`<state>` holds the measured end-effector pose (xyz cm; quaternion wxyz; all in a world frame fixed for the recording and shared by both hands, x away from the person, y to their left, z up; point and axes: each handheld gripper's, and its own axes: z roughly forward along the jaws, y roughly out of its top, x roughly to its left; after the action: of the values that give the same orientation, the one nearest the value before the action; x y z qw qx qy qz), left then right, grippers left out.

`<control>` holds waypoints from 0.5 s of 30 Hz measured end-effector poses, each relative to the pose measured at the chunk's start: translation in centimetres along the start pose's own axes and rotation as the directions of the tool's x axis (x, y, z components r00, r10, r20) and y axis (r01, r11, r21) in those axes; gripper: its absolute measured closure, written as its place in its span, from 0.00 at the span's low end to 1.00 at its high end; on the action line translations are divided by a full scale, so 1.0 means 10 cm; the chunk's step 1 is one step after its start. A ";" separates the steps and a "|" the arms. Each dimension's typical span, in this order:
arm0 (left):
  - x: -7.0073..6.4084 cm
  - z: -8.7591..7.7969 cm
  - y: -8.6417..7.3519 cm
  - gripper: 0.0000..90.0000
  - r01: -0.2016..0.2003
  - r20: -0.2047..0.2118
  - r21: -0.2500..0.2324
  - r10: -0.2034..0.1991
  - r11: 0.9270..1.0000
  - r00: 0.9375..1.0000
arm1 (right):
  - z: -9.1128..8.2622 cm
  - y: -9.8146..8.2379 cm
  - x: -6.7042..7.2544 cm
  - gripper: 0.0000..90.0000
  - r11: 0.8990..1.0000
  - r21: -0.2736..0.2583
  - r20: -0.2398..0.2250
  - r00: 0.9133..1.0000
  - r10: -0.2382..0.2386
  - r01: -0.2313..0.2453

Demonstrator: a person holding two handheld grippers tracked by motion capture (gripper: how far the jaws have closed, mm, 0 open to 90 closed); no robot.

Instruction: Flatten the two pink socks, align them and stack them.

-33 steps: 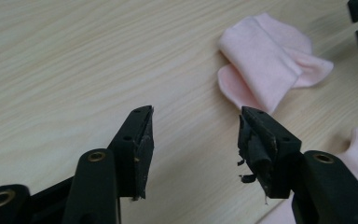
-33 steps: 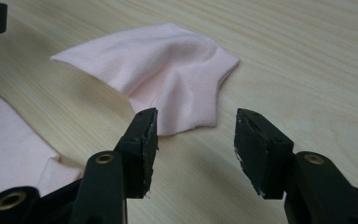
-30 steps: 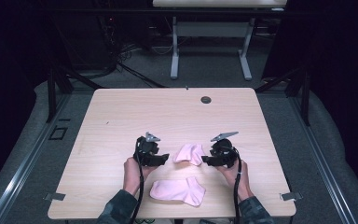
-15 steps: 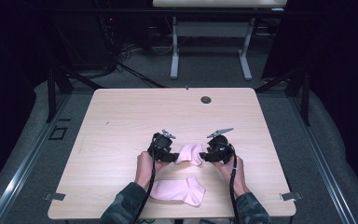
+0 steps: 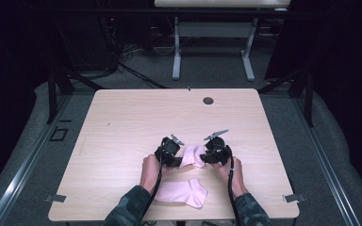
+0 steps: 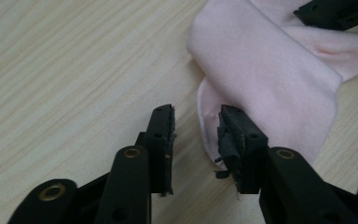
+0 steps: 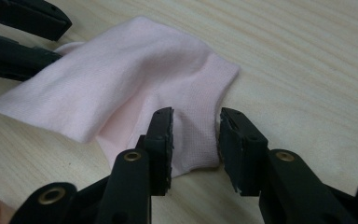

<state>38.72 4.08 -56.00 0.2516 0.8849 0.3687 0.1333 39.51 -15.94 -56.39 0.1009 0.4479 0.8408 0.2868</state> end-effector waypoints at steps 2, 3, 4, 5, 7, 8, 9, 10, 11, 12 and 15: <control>-0.02 0.00 0.00 0.78 -0.016 -0.005 0.001 0.016 1.000 1.000 | -0.01 0.00 0.00 0.76 1.000 0.011 0.016 1.000 -0.019 0.018; -0.03 0.00 0.00 0.81 -0.019 -0.005 0.003 0.019 1.000 1.000 | 0.00 0.00 0.01 0.77 1.000 0.009 0.018 1.000 -0.018 0.018; -0.04 0.00 0.00 0.83 -0.023 -0.008 -0.002 0.023 1.000 1.000 | 0.00 0.00 0.02 0.78 1.000 0.003 0.017 1.000 -0.017 0.017; -0.05 0.01 0.00 0.86 -0.022 -0.007 -0.004 0.022 1.000 1.000 | 0.01 -0.01 0.03 0.78 1.000 -0.006 0.025 0.999 -0.024 0.024; -0.08 0.01 0.00 0.91 -0.031 -0.011 -0.001 0.031 1.000 0.999 | -0.01 -0.01 0.03 0.81 0.999 0.009 0.023 0.999 -0.034 0.034; -0.09 0.01 0.00 0.93 -0.032 -0.015 -0.005 0.032 0.999 0.999 | 0.00 -0.01 0.04 0.83 1.000 0.007 0.023 0.999 -0.030 0.030; -0.09 0.01 0.00 0.95 -0.034 -0.015 -0.005 0.034 0.999 0.999 | 0.00 -0.01 0.05 0.84 1.000 0.004 0.017 1.000 -0.024 0.024; -0.09 0.01 0.00 0.97 -0.036 -0.013 -0.006 0.036 0.999 0.999 | 0.00 -0.01 0.05 0.85 1.000 0.005 0.014 1.000 -0.026 0.026; -0.09 0.01 0.00 0.98 -0.037 -0.016 -0.007 0.037 0.999 0.999 | 0.00 -0.02 0.06 0.87 1.000 0.001 0.017 1.000 -0.021 0.021; -0.09 0.01 0.00 0.99 -0.036 -0.016 -0.008 0.035 0.999 0.999 | 0.00 -0.02 0.06 0.88 1.000 0.004 0.015 1.000 -0.027 0.027; -0.08 0.01 -0.01 1.00 -0.027 -0.008 -0.017 0.027 0.999 1.000 | 0.00 -0.03 0.05 0.90 1.000 -0.011 -0.005 1.000 -0.015 0.015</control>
<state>38.20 3.52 -56.21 0.2560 0.8869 0.3567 0.1435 39.03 -15.63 -56.50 0.1035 0.4402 0.8429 0.2917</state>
